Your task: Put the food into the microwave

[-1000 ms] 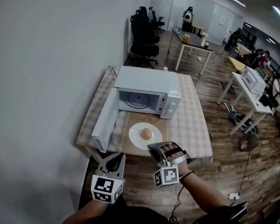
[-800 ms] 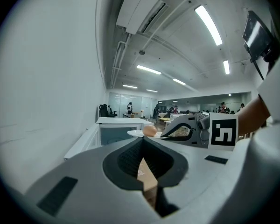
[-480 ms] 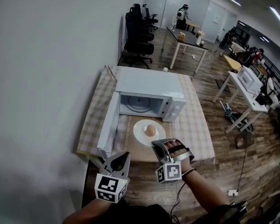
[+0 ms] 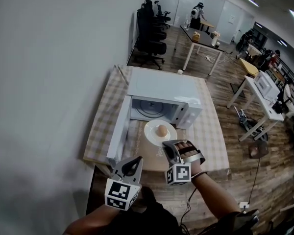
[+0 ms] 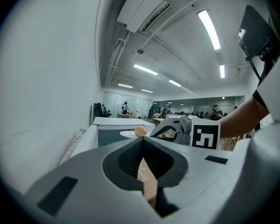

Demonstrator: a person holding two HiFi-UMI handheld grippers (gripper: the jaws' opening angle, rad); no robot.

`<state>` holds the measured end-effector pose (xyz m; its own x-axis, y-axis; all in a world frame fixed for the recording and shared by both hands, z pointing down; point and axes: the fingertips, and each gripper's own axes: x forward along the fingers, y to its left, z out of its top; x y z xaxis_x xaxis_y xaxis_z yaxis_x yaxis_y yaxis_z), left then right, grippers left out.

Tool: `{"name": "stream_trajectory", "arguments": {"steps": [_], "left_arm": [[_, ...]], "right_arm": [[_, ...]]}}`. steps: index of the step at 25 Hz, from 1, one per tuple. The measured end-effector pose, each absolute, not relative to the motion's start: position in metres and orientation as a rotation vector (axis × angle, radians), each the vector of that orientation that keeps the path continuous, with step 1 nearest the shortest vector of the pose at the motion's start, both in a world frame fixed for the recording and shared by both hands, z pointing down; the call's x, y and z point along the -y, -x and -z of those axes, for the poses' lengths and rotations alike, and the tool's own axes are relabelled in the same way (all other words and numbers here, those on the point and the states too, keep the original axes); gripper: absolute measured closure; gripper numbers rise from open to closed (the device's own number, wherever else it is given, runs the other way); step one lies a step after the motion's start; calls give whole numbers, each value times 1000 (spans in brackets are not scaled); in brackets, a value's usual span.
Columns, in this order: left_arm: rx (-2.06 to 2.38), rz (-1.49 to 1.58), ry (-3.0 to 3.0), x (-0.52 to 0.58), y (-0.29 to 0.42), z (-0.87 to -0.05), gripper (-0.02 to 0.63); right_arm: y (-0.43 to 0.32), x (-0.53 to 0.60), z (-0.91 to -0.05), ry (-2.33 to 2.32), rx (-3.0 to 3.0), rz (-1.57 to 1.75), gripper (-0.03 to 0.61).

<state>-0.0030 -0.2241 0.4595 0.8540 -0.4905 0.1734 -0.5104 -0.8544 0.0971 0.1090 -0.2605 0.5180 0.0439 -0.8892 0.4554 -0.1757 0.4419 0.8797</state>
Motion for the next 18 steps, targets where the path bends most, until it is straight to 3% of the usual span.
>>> {"name": "stream_trajectory", "arguments": {"steps": [18], "left_arm": [[879,-282,-2798,280,-34,-471,606]], "right_arm": [[-152,362,-563,-908,1503,723,560]]}}
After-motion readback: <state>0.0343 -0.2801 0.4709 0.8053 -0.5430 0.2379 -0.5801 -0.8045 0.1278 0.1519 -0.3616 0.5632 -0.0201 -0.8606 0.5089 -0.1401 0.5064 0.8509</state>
